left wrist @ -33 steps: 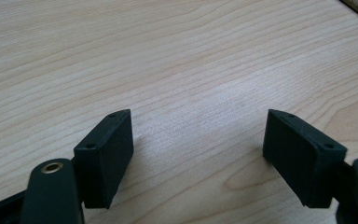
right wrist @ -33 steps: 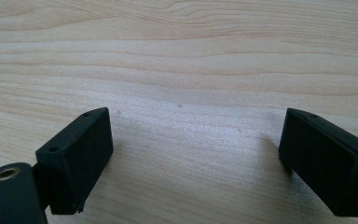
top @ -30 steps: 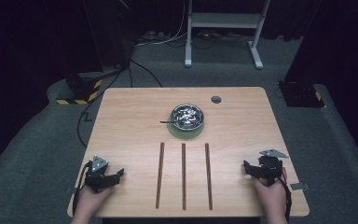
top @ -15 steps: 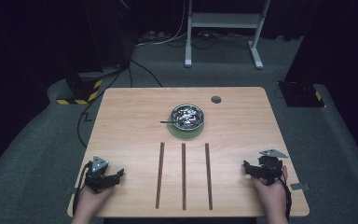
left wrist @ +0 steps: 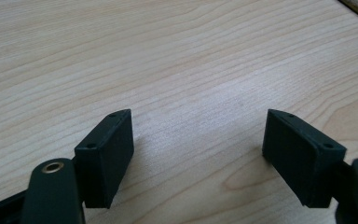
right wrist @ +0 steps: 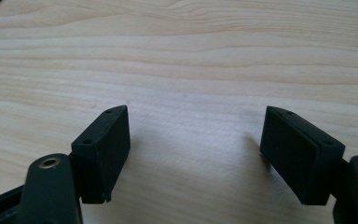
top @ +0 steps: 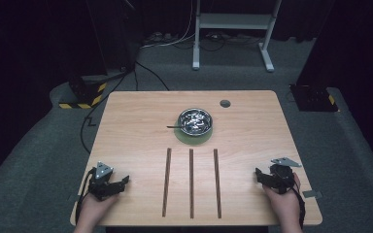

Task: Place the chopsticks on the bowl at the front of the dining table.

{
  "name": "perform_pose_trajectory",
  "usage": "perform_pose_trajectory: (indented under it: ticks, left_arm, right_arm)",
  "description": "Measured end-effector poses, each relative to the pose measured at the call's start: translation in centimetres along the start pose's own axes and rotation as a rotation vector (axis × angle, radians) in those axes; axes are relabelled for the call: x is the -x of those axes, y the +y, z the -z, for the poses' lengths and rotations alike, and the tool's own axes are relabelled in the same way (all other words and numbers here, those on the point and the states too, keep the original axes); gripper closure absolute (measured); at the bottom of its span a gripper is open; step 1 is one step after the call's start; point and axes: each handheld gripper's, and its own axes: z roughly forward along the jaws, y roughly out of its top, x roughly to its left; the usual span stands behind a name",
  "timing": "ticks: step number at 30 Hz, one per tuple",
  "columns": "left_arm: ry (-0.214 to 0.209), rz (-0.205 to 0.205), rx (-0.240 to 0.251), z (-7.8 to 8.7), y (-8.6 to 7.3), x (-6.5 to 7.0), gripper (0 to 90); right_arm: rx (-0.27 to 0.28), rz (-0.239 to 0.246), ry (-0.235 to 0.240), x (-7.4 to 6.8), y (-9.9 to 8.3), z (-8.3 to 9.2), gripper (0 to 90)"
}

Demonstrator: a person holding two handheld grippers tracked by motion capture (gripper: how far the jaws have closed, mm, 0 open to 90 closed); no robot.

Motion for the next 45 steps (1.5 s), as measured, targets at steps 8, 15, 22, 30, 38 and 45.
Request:
perform_pose_trajectory:
  ticks: [8,15,22,30,38,45]
  left_arm:
    - [0.000,-0.001,-0.001,0.0,0.0,0.0,24.9]
    - [-0.006,-0.008,-0.004,0.0,0.1,-0.1,24.7]
    - [-0.008,-0.012,-0.006,0.0,0.1,-0.1,24.7]
    - [-0.014,-0.010,-0.005,-0.1,0.1,-0.1,24.6]
    - [-0.021,-0.014,-0.005,-0.1,0.1,-0.1,24.4]
    - [-0.025,-0.016,-0.005,-0.2,0.1,-0.2,24.4]
  right_arm:
    - [0.013,0.013,0.049,-1.9,1.0,0.9,31.0]
    - [0.035,0.062,0.068,-4.7,2.1,1.5,36.5]
    - [0.036,0.100,0.102,-7.3,2.9,1.5,42.1]
    - [-0.002,0.098,0.124,-10.5,3.9,0.5,36.7]
    - [-0.046,0.121,0.135,-12.1,4.3,-0.8,38.4]
    - [-0.053,0.161,0.130,-13.2,4.1,-1.2,49.2]
